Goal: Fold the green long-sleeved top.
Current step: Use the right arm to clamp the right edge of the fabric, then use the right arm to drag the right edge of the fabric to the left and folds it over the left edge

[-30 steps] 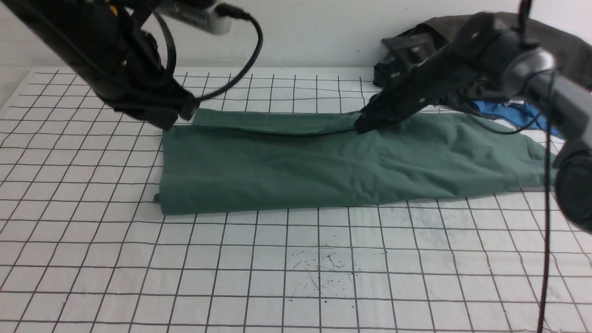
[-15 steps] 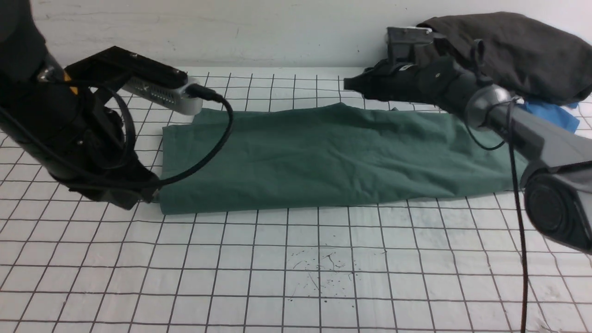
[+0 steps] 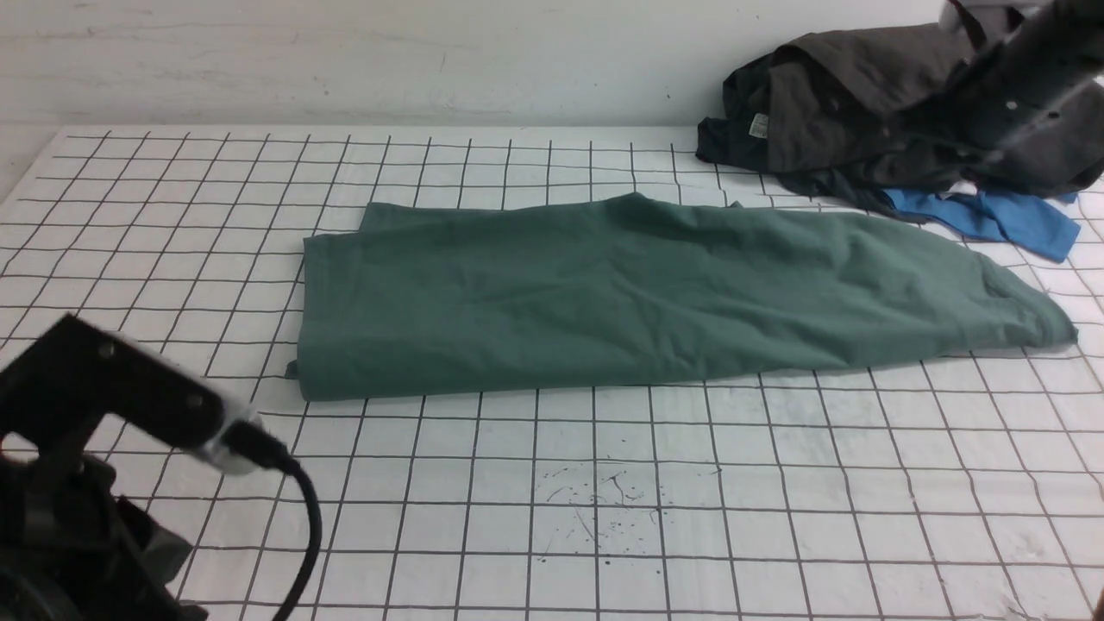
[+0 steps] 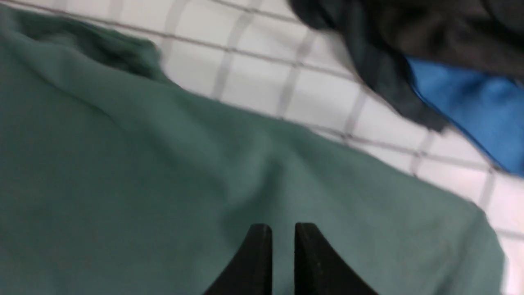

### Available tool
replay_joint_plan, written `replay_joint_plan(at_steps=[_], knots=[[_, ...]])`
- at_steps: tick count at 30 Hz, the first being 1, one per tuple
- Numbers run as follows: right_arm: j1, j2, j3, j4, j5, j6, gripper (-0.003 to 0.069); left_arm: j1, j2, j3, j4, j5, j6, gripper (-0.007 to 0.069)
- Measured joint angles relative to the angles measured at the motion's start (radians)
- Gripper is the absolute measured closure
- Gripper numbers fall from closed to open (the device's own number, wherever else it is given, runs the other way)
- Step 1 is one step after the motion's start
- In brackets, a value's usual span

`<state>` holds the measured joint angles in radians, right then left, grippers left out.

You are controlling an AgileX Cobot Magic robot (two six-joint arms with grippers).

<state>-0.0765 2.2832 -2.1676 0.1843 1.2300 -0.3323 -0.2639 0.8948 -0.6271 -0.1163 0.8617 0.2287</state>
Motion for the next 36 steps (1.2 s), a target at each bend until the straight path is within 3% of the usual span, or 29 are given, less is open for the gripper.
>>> replay_joint_plan(at_steps=[3, 7, 8, 13, 16, 20, 22, 25, 28, 29, 31, 33, 36], knots=[[-0.031, -0.018, 0.116, -0.073, 0.006, 0.036, 0.0531, 0.000, -0.038, 0.067, -0.001, -0.054, -0.021, 0.0632], [-0.068, -0.022, 0.214, -0.119, 0.010, 0.067, 0.0412, 0.000, -0.051, 0.102, -0.001, -0.122, -0.031, 0.0632], [-0.081, -0.022, 0.235, -0.137, 0.011, 0.088, 0.0342, 0.000, -0.050, 0.105, -0.003, -0.156, -0.034, 0.0632], [-0.114, -0.022, 0.240, -0.184, 0.007, 0.160, 0.0174, 0.000, -0.050, 0.109, -0.007, -0.195, -0.035, 0.0632], [-0.142, -0.017, 0.240, -0.184, -0.004, 0.191, 0.0129, 0.000, -0.050, 0.109, -0.007, -0.204, -0.035, 0.0632], [-0.158, 0.013, 0.240, -0.163, -0.022, 0.212, 0.0120, 0.000, -0.050, 0.109, -0.007, -0.206, -0.035, 0.0632], [-0.161, 0.045, 0.240, -0.131, -0.040, 0.226, 0.0127, 0.000, -0.050, 0.109, -0.007, -0.207, -0.035, 0.0632], [-0.163, 0.057, 0.239, -0.084, -0.059, 0.234, 0.0195, 0.000, -0.050, 0.109, -0.008, -0.209, -0.035, 0.0632], [-0.162, 0.057, 0.238, -0.066, -0.067, 0.223, 0.0299, 0.000, -0.050, 0.109, -0.009, -0.209, -0.035, 0.0632], [-0.160, 0.055, 0.236, -0.054, -0.068, 0.212, 0.0392, 0.000, -0.050, 0.109, -0.009, -0.209, -0.035, 0.0632], [-0.157, 0.052, 0.231, -0.049, -0.065, 0.206, 0.0468, 0.000, -0.050, 0.109, -0.009, -0.209, -0.035, 0.0632], [-0.154, 0.027, 0.213, -0.070, -0.044, 0.191, 0.0602, 0.000, -0.050, 0.109, -0.012, -0.207, -0.035, 0.0632], [-0.145, -0.032, 0.187, -0.160, -0.006, 0.195, 0.0617, 0.000, -0.050, 0.109, -0.019, -0.192, -0.035, 0.0632]])
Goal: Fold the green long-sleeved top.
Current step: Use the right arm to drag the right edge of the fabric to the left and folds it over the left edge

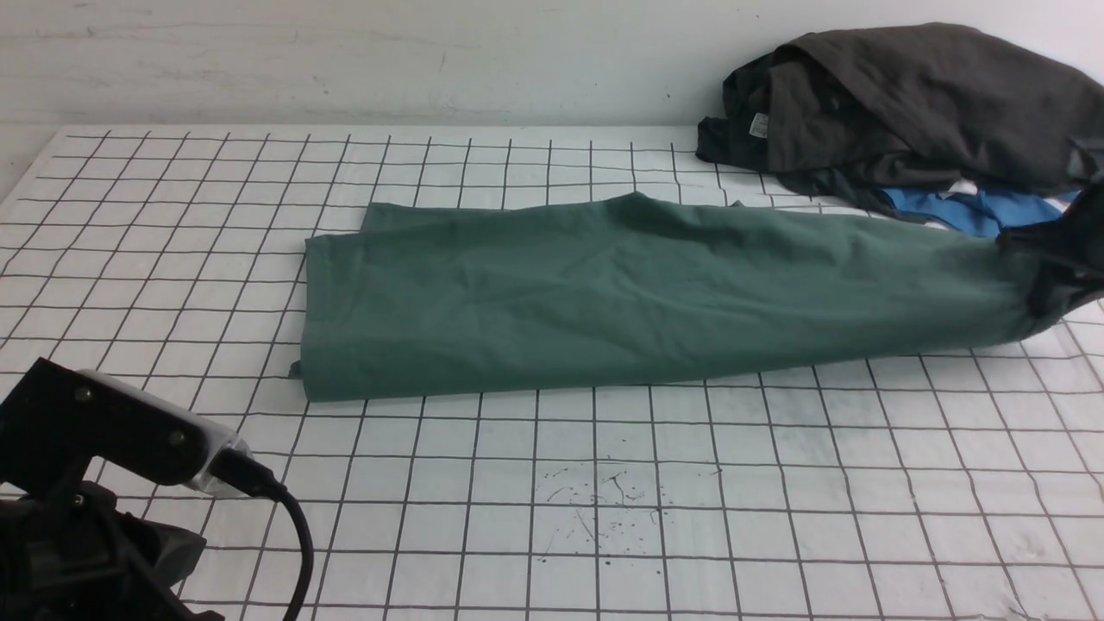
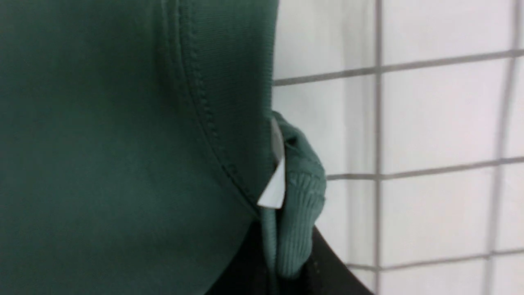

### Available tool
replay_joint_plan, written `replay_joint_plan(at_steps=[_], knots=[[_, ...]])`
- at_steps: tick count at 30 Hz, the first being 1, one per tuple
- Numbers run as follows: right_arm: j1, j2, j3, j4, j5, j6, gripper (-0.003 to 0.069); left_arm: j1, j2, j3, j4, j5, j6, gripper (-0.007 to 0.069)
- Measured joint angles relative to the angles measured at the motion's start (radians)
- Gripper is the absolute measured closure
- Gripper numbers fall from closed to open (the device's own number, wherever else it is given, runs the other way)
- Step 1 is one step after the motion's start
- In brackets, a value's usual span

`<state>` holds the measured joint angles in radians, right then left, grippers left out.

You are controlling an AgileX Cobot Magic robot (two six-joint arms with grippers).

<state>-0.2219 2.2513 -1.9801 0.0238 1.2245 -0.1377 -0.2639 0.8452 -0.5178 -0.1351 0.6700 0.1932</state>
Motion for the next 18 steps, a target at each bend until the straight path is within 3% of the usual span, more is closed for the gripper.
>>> replay_joint_plan(at_steps=[5, 8, 14, 16, 18], knots=[[0.003, -0.162, -0.019, -0.194, 0.016, 0.083, 0.0617, 0.000, -0.009, 0.000, -0.018, 0.029, -0.008, 0.0632], [0.021, -0.264, -0.022, -0.192, 0.026, 0.101, 0.0617, 0.000, -0.025, 0.000, -0.031, 0.029, -0.012, 0.0632], [0.237, -0.398, -0.029, -0.004, -0.043, 0.101, 0.0617, 0.000, -0.057, 0.000, -0.048, 0.000, -0.018, 0.0632], [0.381, -0.381, -0.029, 0.100, -0.114, 0.099, 0.0617, 0.000, -0.059, 0.000, -0.048, -0.006, -0.018, 0.0632], [0.465, -0.337, -0.029, 0.163, -0.158, 0.085, 0.0617, 0.000, -0.059, 0.000, -0.049, -0.011, -0.018, 0.0632]])
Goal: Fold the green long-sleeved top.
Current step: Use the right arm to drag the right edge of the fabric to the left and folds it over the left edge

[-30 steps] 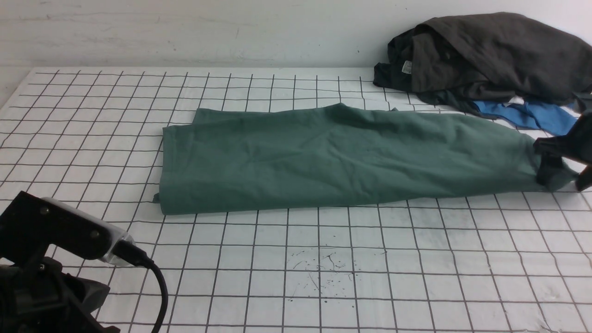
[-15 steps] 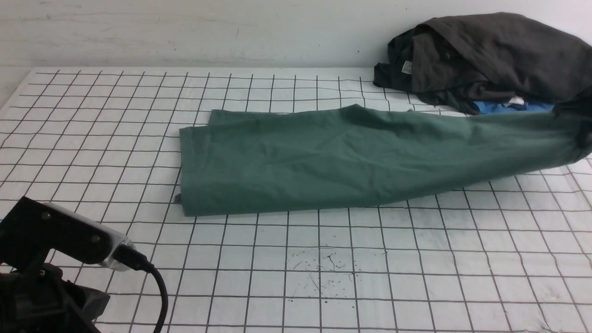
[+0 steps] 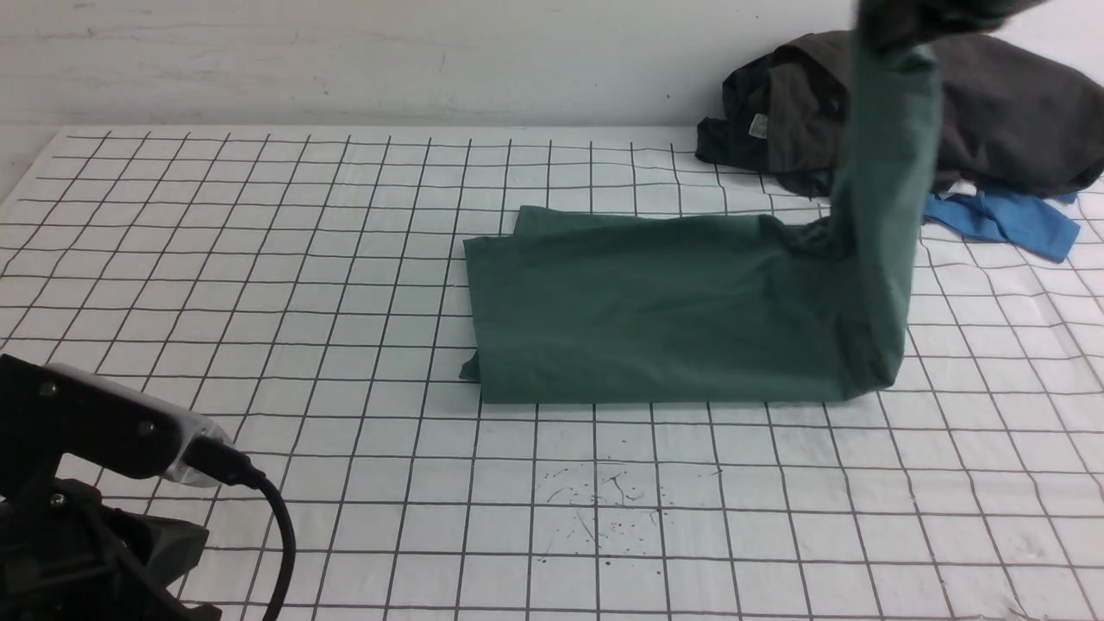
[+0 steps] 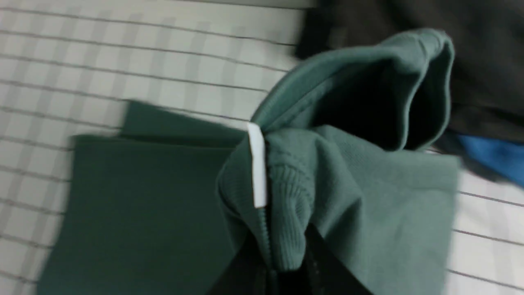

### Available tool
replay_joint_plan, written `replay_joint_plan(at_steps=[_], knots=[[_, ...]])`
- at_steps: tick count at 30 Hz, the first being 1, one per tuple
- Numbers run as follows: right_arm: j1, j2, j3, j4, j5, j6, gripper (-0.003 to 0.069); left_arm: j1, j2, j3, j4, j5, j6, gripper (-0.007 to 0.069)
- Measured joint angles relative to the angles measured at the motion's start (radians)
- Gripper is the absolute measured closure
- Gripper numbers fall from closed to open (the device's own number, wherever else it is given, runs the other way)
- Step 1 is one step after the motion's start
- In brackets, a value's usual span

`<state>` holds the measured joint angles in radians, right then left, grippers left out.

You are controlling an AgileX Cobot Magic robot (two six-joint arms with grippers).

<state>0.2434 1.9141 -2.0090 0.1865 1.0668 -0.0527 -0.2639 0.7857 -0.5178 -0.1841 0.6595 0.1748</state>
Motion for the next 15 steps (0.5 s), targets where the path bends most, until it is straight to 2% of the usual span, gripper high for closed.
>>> replay_joint_plan(at_steps=[1, 2, 3, 5, 9, 12, 15], knots=[[0.059, 0.041, 0.000, 0.031, -0.031, -0.012, 0.0617, 0.000, 0.000, 0.000, 0.000, 0.000, 0.000, 0.0632], [0.077, 0.056, 0.000, 0.039, -0.042, -0.017, 0.0617, 0.000, 0.000, 0.000, 0.000, 0.000, 0.000, 0.0632], [0.152, 0.124, 0.000, 0.059, -0.089, -0.026, 0.0617, 0.000, 0.000, 0.000, 0.000, 0.000, 0.000, 0.0632], [0.218, 0.221, 0.000, 0.068, -0.141, -0.032, 0.0615, 0.000, 0.000, 0.000, 0.000, 0.000, 0.000, 0.0632], [0.280, 0.309, 0.006, 0.090, -0.212, -0.044, 0.0597, 0.000, 0.000, 0.000, 0.000, 0.000, 0.000, 0.0632], [0.324, 0.336, 0.011, 0.109, -0.293, -0.101, 0.0531, 0.000, 0.000, 0.000, 0.000, 0.000, 0.000, 0.0632], [0.335, 0.326, 0.006, 0.119, -0.338, -0.142, 0.0429, 0.000, 0.000, 0.000, 0.000, 0.000, 0.000, 0.0632]])
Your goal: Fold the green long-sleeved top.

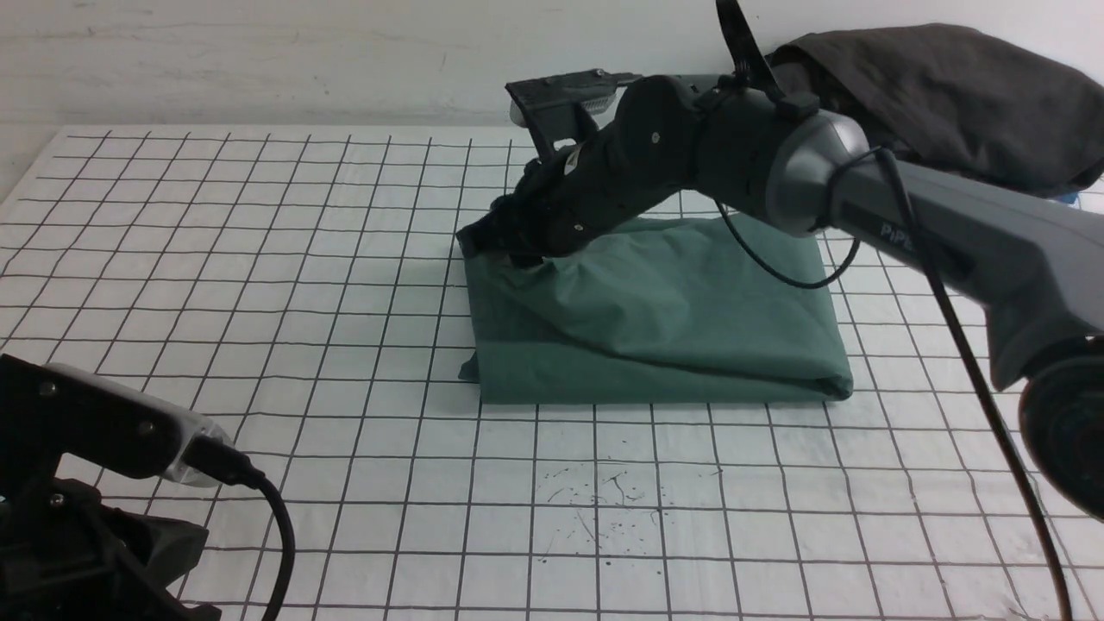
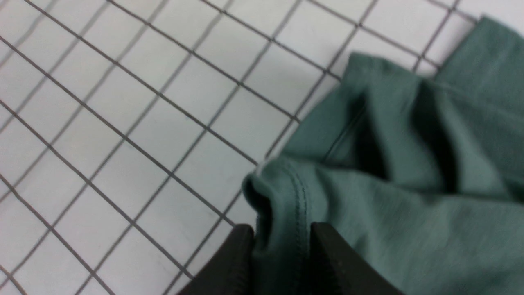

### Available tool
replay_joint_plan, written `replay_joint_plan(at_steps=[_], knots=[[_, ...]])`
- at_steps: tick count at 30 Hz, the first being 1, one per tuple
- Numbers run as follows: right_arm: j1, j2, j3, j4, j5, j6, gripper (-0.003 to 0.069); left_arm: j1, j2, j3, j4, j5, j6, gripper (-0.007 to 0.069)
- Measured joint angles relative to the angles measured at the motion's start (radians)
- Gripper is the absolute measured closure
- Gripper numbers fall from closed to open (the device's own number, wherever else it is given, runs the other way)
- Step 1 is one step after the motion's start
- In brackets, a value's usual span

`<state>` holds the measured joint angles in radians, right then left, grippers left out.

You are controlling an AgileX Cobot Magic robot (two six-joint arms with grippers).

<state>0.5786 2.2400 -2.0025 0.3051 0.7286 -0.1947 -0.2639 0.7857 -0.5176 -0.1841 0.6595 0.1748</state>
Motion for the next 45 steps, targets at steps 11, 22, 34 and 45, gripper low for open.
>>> replay_joint_plan(at_steps=[11, 22, 34, 45], knots=[[-0.008, 0.016, -0.005, -0.038, 0.131, 0.015, 0.0342, 0.000, -0.010, 0.000, -0.003, -0.001, 0.000, 0.0632], [0.070, 0.040, 0.002, 0.036, 0.111, -0.014, 0.0670, 0.000, -0.341, 0.029, -0.042, -0.013, 0.094, 0.0632], [0.068, -0.519, 0.002, -0.444, 0.506, -0.022, 0.0673, 0.000, -0.744, 0.244, -0.041, -0.262, 0.129, 0.0632], [0.019, -1.066, 0.676, -0.449, 0.491, 0.138, 0.0673, 0.000, -0.776, 0.287, -0.038, -0.335, 0.130, 0.0632]])
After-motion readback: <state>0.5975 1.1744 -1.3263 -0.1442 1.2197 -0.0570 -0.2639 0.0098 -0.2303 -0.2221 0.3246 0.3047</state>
